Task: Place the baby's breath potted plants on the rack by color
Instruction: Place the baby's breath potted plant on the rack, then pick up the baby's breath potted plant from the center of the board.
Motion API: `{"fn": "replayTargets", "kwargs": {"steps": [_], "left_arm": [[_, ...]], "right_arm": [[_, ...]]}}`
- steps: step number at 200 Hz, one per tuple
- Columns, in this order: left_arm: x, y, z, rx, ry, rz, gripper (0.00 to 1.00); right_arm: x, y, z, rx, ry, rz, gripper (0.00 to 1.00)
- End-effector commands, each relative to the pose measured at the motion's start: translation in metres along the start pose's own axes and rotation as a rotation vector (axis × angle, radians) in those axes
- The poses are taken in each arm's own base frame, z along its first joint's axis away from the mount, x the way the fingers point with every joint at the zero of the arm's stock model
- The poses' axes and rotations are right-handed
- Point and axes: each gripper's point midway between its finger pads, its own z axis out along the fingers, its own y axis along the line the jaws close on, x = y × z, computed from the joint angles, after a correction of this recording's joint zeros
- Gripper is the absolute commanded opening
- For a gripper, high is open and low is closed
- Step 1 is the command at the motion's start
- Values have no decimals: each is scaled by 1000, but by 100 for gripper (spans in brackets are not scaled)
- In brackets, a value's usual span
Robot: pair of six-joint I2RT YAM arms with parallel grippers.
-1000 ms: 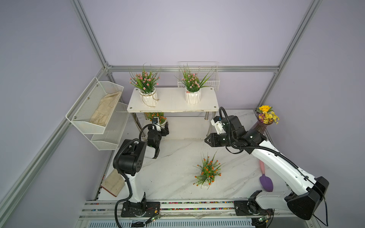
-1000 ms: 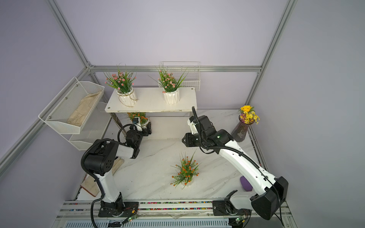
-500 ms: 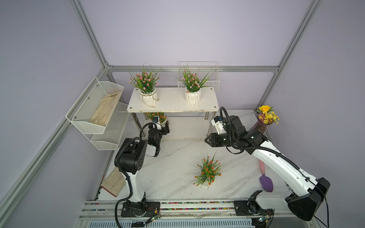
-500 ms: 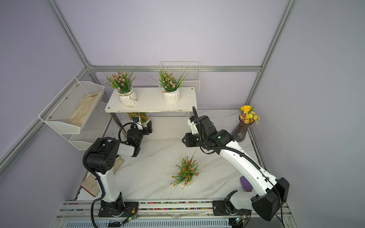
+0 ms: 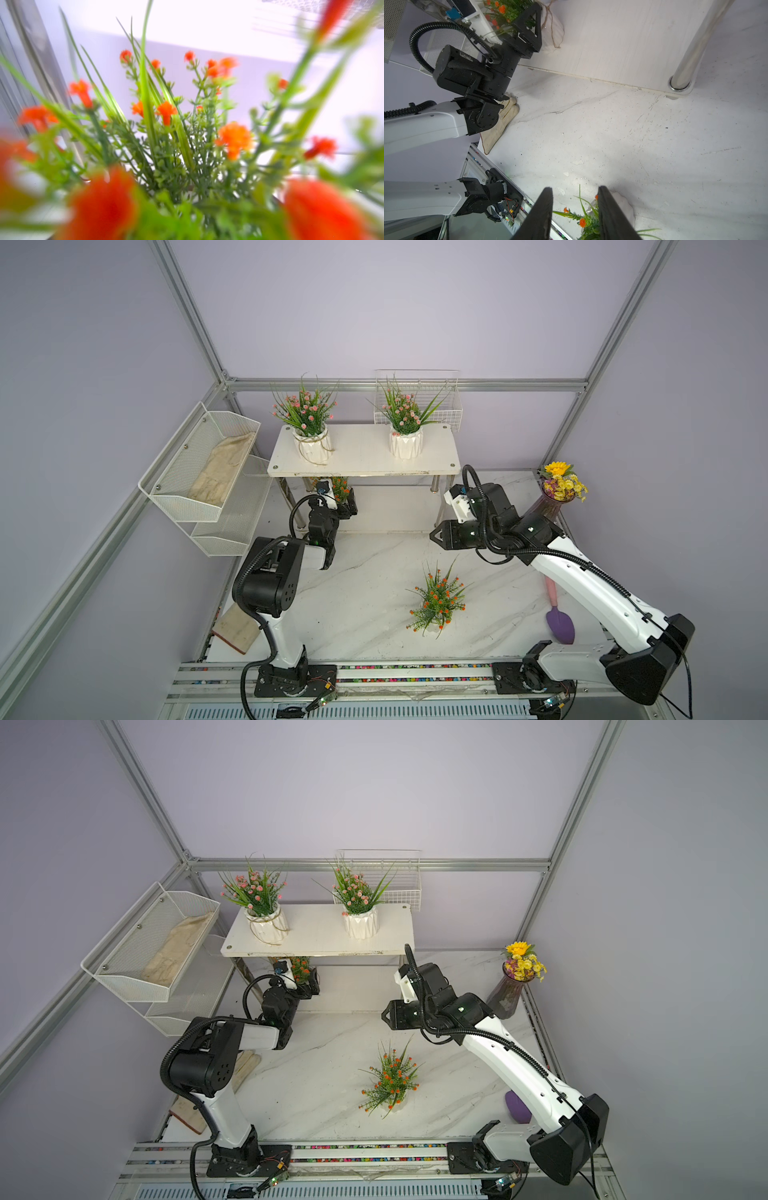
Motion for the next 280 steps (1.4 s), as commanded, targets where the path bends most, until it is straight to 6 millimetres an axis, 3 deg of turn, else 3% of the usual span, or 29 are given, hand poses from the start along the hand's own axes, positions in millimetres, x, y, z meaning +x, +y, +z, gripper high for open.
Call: {"fn": "replayTargets", "kwargs": {"steps": [1,48,78,89,94,118,174,208,244,280], "left_arm": [[-7,0,-15,-13,-21,-17,100],[-2,-19,-50,1,22,27,100],[-7,-33,-83,-4,48,48,100],[-7,-42,-95,36,68,49,100],[-17,-46,-102,53,53,42,100],[-17,-59,-129,135,89,-24,100],[-2,-106,-184,378,136,-37,100],[11,-113,-203,432,154,-34,100],[24,-119,-226,510,171,-38,100],[41,-136,-237,591,221,-17,100]], "right_arm": [[-1,2,-6,-15,-18,-16,40],[2,-6,-4,24,-10,-6,42],[4,-28,-12,140,-21,26,42],[6,-35,-16,178,-19,39,42],[7,-37,-18,192,-18,45,42],[18,-54,-26,280,-4,69,42],[57,-92,-36,432,65,128,40],[82,-107,-33,457,100,178,37],[122,-116,-15,411,171,252,30],[157,-111,19,273,230,330,24]]}}
